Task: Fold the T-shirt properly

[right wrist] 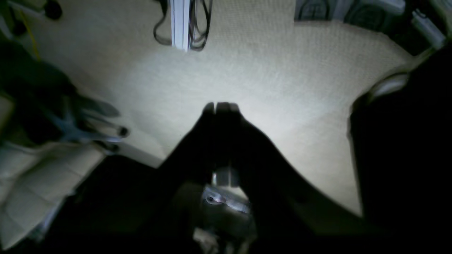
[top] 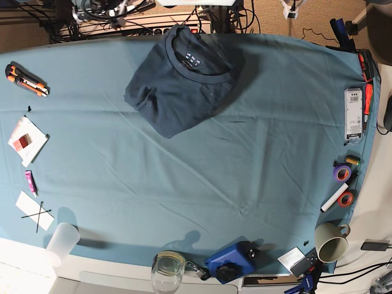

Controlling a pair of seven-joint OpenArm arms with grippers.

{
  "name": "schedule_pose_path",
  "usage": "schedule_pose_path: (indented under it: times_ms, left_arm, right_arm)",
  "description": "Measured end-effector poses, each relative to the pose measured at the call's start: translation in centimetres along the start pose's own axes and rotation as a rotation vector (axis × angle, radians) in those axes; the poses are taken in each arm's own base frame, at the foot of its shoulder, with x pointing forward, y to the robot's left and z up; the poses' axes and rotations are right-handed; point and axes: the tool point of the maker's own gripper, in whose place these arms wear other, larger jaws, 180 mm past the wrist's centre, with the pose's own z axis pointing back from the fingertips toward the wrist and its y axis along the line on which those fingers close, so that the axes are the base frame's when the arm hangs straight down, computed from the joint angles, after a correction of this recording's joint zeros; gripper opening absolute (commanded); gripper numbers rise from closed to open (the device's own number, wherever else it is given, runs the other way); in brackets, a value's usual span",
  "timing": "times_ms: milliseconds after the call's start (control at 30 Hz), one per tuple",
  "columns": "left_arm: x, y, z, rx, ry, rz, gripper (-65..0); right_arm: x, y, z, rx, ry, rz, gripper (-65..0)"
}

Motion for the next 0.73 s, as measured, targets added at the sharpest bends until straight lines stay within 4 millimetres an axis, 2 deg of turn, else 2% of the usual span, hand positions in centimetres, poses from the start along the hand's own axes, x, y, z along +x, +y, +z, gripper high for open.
schedule_pose_path:
  times_ms: [100, 267, 500, 733]
  left_arm:
    - [0.6, -0.3, -0.9, -0.01, -0.08, 0.024, -65.0]
    - [2.3, -0.9, -1.7, -0.027, -0.182, 0.061, -65.0]
    - [2.2, -1.1, -1.8, -0.031, -0.179, 0.065, -65.0]
    - [2.3, -1.1, -1.8, -0.031, -0.185, 0.065, -65.0]
  right_arm:
    - [1.7, 1.2, -1.1, 0.006, -0.055, 0.099, -65.0]
    - [4.5, 0.2, -2.1, -0.164, -0.189, 0.171, -65.0]
    - [4.3, 1.0, -2.8, -0.181, -0.175, 0.236, -65.0]
    - [4.5, 0.8, -2.7, -0.186, -0.168, 0.239, -65.0]
